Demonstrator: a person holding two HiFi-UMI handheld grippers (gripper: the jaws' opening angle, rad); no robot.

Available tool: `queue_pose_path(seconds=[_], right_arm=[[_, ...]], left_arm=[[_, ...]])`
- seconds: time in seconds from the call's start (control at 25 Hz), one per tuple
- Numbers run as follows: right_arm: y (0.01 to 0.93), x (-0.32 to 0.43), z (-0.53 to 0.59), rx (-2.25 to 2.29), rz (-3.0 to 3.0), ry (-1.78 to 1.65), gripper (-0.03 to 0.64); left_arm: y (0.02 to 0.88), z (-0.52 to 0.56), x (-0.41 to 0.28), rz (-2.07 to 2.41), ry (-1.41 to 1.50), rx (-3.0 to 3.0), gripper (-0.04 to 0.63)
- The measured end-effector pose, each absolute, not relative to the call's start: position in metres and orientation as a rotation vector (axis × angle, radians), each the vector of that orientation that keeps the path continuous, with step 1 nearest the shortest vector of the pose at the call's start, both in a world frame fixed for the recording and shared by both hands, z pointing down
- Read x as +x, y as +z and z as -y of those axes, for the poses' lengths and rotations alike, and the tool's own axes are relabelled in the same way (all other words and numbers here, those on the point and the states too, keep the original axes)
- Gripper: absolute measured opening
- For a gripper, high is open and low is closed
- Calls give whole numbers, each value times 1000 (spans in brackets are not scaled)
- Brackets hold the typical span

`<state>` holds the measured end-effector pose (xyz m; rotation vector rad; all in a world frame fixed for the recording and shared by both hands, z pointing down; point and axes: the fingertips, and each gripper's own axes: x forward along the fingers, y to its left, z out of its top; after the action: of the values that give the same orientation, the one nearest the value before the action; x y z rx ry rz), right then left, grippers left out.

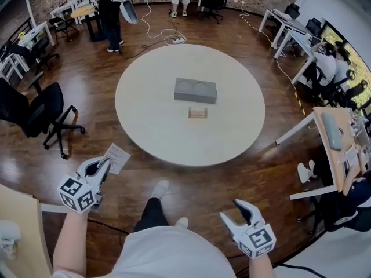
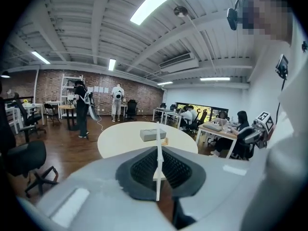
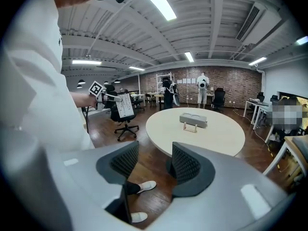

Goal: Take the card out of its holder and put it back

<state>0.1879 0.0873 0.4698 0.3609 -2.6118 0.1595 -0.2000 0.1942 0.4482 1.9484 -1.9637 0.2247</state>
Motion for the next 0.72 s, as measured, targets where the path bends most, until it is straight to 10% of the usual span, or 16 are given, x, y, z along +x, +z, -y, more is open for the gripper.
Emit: queue_pose_path(seconds=[0.72], right_arm=[[470, 210, -109, 390, 2611, 171, 225]], left_arm=[[441, -191, -173, 1878, 252, 2053, 15]])
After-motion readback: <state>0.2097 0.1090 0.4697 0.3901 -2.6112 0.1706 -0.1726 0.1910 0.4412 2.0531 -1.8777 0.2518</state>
